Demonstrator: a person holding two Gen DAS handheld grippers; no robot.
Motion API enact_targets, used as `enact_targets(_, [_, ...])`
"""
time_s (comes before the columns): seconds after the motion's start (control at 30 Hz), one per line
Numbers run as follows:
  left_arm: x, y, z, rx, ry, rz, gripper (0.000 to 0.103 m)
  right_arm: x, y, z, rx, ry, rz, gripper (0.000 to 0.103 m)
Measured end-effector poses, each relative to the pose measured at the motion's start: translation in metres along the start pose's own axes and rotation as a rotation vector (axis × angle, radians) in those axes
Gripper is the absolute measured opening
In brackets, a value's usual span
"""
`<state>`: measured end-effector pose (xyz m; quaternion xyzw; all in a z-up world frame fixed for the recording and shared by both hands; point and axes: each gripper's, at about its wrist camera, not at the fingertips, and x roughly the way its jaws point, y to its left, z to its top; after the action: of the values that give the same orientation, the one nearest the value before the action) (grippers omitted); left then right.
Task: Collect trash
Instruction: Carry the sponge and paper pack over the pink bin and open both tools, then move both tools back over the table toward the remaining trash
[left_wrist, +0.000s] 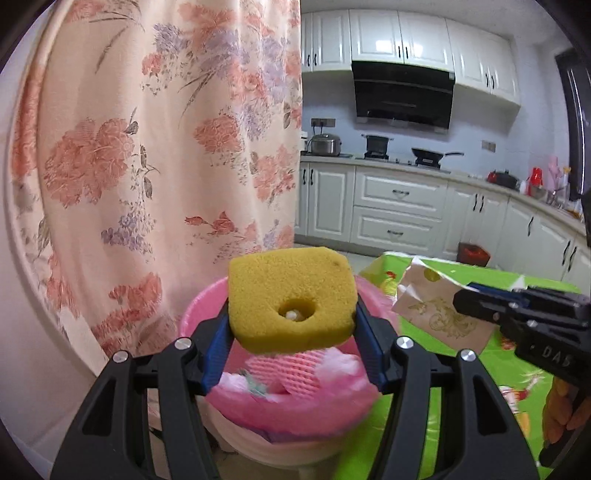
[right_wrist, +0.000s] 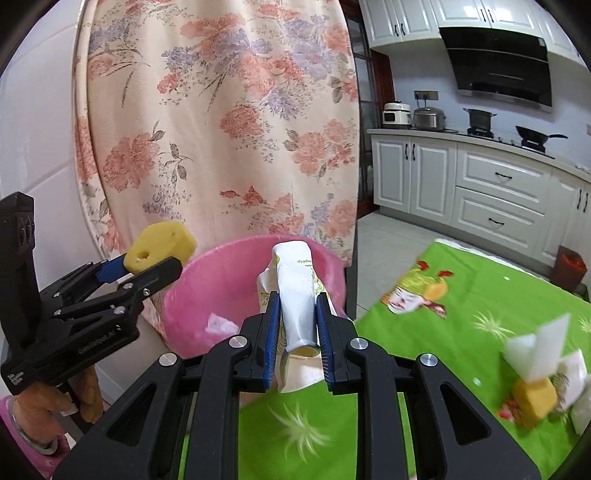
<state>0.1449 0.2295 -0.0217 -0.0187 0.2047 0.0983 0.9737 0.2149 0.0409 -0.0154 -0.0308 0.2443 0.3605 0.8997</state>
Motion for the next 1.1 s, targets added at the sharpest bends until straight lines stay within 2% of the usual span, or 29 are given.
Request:
enact_targets(0.33, [0.043, 0.042, 0.001, -0.076, 0.061, -0.012, 0.059, 0.045, 0.013, 0.024, -0.005, 0.028, 0.026, 0.021])
enact_targets(0.63, [0.066, 0.055, -0.001, -0.095, 0.085, -0.061, 0.062, 0.070, 0.025, 0.029, 0.008, 0.034, 0.050, 0.021])
enact_targets(0.7, [0.069, 0.057, -0.001, -0.107, 0.088, -0.060, 0.064, 0.074, 0.027, 0.030, 0.010, 0.036, 0.062, 0.021])
enact_targets(0.8, [0.075, 0.062, -0.002, -0.118, 0.093, -0.044, 0.072, 0.079, 0.027, 0.034, 0.018, 0.030, 0.058, 0.023])
enact_targets(0.83, [0.075, 0.063, -0.002, -0.118, 0.093, -0.037, 0.073, 0.078, 0.026, 0.035, 0.021, 0.026, 0.058, 0.025])
enact_targets(0.93, [0.071, 0.066, -0.002, -0.111, 0.087, -0.019, 0.076, 0.071, 0.021, 0.036, 0.044, 0.000, 0.065, 0.053])
enact_targets(1.0, [0.065, 0.068, -0.002, -0.112, 0.078, -0.009, 0.076, 0.064, 0.017, 0.035, 0.057, -0.017, 0.068, 0.053])
enact_targets(1.1, [0.052, 0.066, -0.003, -0.113, 0.052, 0.016, 0.082, 0.052, 0.012, 0.032, 0.058, -0.033, 0.066, 0.053])
